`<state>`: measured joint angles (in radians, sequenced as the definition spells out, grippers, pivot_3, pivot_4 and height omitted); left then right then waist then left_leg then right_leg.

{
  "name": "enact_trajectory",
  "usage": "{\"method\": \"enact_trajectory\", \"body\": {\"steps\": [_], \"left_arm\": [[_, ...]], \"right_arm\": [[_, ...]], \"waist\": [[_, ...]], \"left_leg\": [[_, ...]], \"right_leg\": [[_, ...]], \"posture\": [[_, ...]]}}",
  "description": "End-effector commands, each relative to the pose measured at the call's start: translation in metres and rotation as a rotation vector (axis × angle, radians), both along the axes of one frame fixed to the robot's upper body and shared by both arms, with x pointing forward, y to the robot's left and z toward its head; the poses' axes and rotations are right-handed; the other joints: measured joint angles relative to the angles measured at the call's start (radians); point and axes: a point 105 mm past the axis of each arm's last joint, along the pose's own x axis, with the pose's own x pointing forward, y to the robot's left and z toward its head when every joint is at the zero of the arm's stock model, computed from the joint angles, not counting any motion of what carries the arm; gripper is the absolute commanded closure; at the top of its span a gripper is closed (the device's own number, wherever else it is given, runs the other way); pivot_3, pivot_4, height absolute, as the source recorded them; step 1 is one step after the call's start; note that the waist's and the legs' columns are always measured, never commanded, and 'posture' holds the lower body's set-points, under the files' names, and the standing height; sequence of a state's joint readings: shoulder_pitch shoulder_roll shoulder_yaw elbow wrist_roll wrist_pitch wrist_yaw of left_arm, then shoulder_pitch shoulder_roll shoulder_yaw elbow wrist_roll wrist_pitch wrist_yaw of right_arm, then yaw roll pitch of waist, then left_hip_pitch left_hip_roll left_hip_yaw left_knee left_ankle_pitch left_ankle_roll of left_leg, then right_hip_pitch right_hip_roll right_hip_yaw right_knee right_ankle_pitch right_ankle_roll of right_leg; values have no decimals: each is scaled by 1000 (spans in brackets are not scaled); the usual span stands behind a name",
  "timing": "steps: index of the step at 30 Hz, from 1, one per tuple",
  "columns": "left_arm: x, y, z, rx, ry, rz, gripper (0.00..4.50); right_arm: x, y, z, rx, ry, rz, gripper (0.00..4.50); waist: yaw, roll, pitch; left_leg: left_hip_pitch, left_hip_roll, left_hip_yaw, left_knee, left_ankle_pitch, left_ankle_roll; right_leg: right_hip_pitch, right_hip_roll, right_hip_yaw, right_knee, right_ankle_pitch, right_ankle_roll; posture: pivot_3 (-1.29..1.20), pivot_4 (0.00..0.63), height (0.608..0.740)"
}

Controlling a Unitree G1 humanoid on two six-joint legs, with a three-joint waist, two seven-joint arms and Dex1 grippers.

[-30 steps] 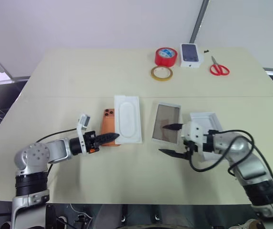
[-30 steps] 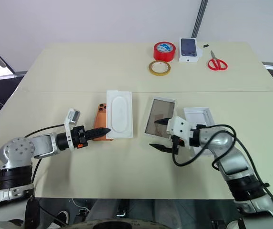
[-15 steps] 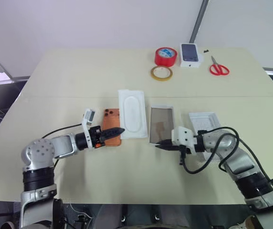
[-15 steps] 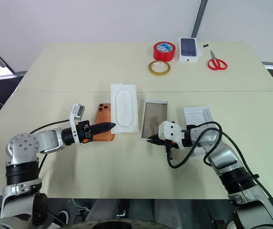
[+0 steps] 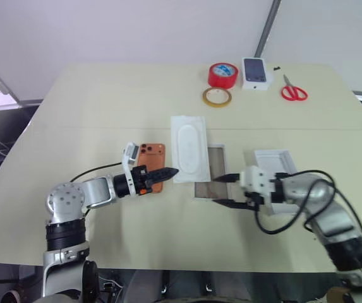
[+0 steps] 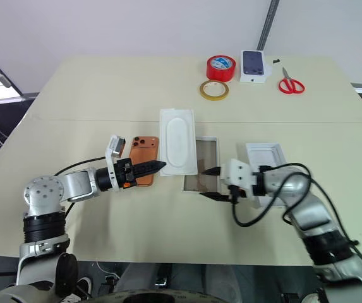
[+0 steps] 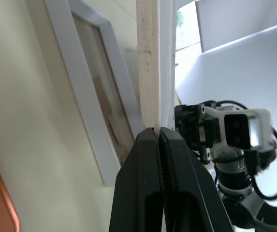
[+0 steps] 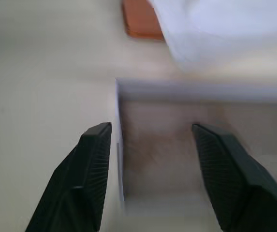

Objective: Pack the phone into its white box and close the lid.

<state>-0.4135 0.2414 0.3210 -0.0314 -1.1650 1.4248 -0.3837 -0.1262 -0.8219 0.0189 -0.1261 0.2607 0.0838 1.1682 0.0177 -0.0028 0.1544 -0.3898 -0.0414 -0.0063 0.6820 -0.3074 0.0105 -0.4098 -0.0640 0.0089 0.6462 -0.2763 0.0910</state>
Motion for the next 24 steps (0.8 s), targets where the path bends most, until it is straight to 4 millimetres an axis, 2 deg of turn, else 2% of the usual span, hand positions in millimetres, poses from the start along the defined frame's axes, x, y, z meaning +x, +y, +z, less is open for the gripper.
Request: {"method": "enact_trajectory", "body": {"steps": [1,4,9,12,17,20,24], "left_arm": [[-1,-13,1,-12,-4,-35,4500],[-4,-22,-8,0,32,-68,4500],[1,-23,-13,17,39,-64,4500],[5,-21,-13,26,35,-55,3555],[1,-24,-12,63,-7,-93,1093],[0,-24,-9,82,-49,-92,1093],[1,-20,1,113,-148,-64,1093]], "right_arm": [[4,-26,13,-16,-67,-69,1596],[14,-41,19,-19,-110,-142,1596],[19,-33,22,-5,-152,-140,1596],[21,-30,21,-4,-170,-140,1552],[27,-12,33,63,-196,-113,1552],[35,10,48,151,-225,-93,1552],[47,33,52,220,-216,-104,1552]], "waist": [[-8,-1,0],[-15,-1,1],[-16,-1,1],[-7,-1,1],[-6,-1,1],[-12,-2,1],[-13,-2,2]], "left_leg": [[0,0,0,0,-1,1],[1,0,0,0,-1,2],[2,1,0,-1,0,0],[1,1,0,0,2,-3],[1,1,0,0,2,-4],[1,1,0,-1,2,-4],[1,1,0,-1,2,-4]], "right_leg": [[0,0,0,0,0,0],[0,0,0,2,0,0],[-1,1,0,3,0,0],[-1,1,0,3,0,0],[-1,1,0,2,0,0],[-1,1,0,2,0,0],[-2,1,0,3,0,0]], "posture": [[0,150,740],[0,150,740],[0,150,740],[0,150,740],[0,150,740],[0,150,740],[0,150,740]]}}
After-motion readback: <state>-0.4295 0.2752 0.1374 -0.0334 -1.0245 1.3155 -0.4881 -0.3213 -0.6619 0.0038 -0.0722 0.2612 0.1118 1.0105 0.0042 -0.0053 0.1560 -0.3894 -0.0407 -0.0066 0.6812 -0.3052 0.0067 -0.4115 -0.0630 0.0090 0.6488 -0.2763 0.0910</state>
